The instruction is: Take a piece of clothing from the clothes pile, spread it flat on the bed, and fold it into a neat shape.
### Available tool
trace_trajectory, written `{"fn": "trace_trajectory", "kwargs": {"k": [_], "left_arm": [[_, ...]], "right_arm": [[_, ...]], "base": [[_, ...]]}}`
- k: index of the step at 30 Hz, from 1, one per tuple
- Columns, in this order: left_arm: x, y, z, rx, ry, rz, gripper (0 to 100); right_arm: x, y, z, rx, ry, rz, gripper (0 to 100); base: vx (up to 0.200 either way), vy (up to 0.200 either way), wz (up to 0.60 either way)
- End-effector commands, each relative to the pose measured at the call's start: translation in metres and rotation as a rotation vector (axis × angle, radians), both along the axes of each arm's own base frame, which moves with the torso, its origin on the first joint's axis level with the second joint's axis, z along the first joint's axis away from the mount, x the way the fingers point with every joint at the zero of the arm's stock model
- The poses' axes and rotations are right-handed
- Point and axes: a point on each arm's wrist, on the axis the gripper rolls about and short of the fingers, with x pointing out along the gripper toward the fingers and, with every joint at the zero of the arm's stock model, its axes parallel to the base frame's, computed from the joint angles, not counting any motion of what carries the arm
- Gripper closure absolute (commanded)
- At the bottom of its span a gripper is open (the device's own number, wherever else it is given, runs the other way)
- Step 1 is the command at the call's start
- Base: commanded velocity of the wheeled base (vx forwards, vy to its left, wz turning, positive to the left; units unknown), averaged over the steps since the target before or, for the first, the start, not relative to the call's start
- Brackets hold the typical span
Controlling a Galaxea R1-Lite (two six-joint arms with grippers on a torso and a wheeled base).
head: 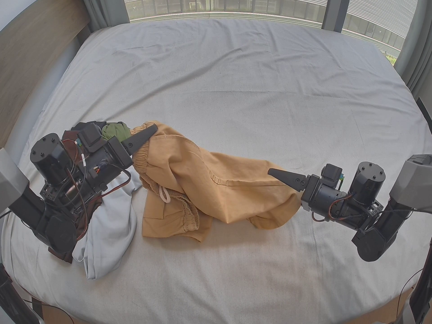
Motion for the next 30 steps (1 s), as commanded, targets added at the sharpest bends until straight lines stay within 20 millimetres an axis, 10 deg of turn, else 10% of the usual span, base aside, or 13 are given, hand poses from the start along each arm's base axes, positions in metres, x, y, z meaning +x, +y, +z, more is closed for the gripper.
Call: {"fn": "trace_trajectory", "kwargs": {"k": [1, 9, 10, 30], "left_arm": [[0.0, 0.001, 0.001, -0.001, -0.002, 0.002, 100], [0.0, 0.001, 0.0, 0.001, 0.0, 0.003, 100], [0.0, 0.001, 0.0, 0.001, 0.0, 0.003, 100], [-0.004, -0.003, 0.008, -0.006, -0.029, -0.009, 100]], "right_arm": [[0.004, -0.001, -0.001, 0.002, -0.005, -0.024, 0], [0.005, -0.003, -0.001, 0.002, -0.005, -0.053, 0], [0.005, -0.003, -0.001, 0.001, -0.005, -0.053, 100], [-0.004, -0.006, 0.019, 0.016, -0.057, -0.053, 100]], "base": [[0.0, 0.0, 0.0], [0.0, 0.0, 0.0], [0.0, 0.0, 0.0], [0.0, 0.0, 0.0]]}}
